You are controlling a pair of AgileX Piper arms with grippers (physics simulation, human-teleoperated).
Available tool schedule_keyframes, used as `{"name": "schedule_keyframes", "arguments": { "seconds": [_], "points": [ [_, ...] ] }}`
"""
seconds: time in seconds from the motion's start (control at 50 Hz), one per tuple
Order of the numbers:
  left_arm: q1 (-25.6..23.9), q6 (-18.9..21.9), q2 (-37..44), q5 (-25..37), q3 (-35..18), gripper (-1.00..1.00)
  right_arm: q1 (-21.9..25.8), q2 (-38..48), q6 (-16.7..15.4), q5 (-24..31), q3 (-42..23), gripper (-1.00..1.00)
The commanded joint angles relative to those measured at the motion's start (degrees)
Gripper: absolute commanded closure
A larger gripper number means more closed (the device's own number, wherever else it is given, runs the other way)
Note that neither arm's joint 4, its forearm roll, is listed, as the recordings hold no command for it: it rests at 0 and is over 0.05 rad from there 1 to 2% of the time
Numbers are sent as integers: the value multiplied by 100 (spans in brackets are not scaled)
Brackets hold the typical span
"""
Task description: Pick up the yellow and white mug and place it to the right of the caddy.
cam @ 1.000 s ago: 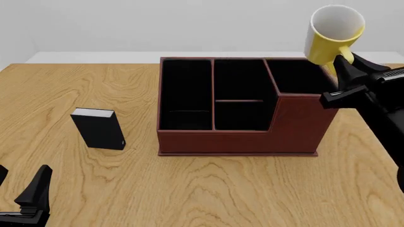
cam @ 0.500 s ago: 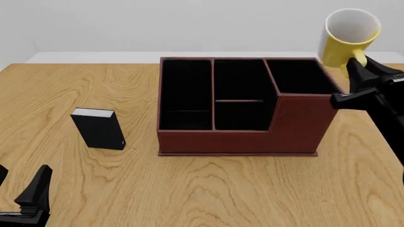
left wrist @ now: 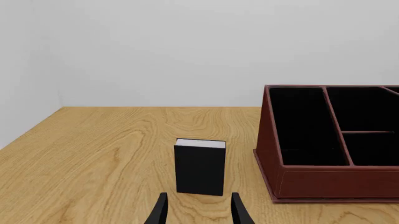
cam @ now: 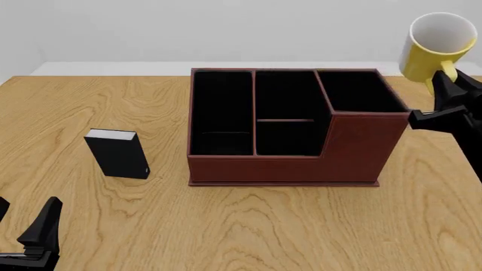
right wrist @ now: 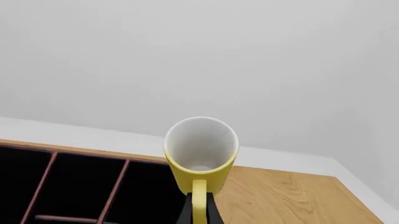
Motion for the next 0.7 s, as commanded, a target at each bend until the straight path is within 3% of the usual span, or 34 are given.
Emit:
{"name": "schedule_keyframes", "arguments": {
  "seconds": [0.02,0.34,0.7],
  "points": [
    [0,0,0,0,0,-100,-249,37,109,-66,16,100],
    [0,0,0,0,0,-100,-611,108,185,-125,60,100],
    [0,0,0,0,0,-100,-967,822,287,-641,187,100]
  ]
}}
